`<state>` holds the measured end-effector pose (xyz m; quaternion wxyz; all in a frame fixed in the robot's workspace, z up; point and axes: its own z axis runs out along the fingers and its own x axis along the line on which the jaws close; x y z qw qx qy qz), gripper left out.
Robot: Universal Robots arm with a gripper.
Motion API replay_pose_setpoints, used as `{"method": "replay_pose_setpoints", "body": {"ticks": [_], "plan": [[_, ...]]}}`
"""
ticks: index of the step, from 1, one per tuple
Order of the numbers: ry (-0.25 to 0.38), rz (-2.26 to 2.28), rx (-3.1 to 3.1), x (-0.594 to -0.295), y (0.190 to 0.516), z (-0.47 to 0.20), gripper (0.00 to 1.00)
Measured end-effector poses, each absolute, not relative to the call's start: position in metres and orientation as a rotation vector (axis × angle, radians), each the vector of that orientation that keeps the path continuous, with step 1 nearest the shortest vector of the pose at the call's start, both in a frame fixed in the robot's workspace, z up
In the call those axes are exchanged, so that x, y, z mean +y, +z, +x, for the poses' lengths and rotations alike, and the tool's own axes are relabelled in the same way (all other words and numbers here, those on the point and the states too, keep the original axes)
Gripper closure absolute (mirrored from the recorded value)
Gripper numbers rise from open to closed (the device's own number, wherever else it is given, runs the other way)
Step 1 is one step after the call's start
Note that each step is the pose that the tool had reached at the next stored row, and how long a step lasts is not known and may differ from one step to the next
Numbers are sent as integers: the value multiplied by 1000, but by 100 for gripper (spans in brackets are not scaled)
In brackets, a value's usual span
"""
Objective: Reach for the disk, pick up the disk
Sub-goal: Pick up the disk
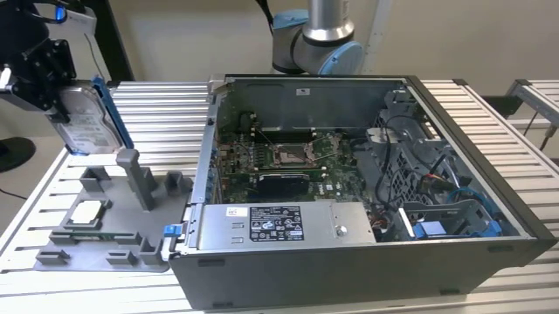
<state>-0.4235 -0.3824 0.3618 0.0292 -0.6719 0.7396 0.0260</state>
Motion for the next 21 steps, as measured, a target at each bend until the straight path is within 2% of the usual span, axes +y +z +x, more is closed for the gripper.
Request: {"method": "replay_pose_setpoints", "body": {"ticks": [21], "plan": [[80,-2073,2281,-382,403,-424,100]]}}
